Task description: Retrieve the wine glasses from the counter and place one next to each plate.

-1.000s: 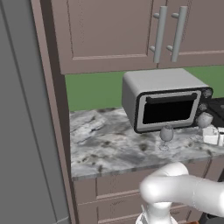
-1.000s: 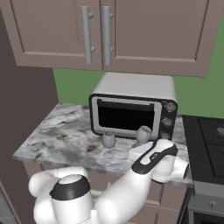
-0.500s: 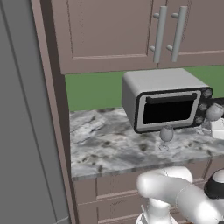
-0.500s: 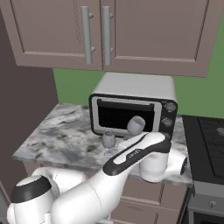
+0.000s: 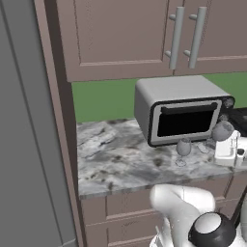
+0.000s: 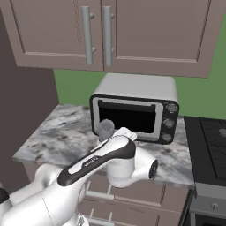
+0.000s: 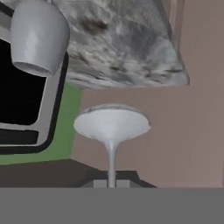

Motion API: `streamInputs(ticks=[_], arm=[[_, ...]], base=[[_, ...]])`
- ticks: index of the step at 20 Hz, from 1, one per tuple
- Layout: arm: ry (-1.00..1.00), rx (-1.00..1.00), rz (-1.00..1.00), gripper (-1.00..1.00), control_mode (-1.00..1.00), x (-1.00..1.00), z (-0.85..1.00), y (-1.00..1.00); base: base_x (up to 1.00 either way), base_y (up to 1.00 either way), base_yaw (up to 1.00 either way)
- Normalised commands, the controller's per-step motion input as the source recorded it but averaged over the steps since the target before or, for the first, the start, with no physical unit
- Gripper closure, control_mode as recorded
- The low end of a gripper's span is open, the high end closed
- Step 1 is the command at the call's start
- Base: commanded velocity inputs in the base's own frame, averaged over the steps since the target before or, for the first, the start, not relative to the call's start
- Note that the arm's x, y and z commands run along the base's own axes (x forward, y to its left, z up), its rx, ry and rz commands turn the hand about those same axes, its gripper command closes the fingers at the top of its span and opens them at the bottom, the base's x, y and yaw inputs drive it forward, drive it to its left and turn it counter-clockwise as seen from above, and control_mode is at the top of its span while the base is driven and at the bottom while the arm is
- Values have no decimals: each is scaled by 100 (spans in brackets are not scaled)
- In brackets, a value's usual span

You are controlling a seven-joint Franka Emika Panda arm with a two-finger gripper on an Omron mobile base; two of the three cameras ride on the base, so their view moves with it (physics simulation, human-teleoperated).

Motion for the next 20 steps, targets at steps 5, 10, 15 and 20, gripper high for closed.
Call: streamInputs(ticks=[5, 10, 15, 20], arm=[[-1, -17, 2, 100, -100, 0, 44, 20], [-1, -21, 5, 100, -100, -13, 51, 39], [-12, -21, 6, 100, -100, -38, 45, 24], [-7, -8, 4, 100, -100, -45, 39, 0]], base=[[0, 0, 0], [0, 0, 0], [0, 0, 0], [0, 0, 0]])
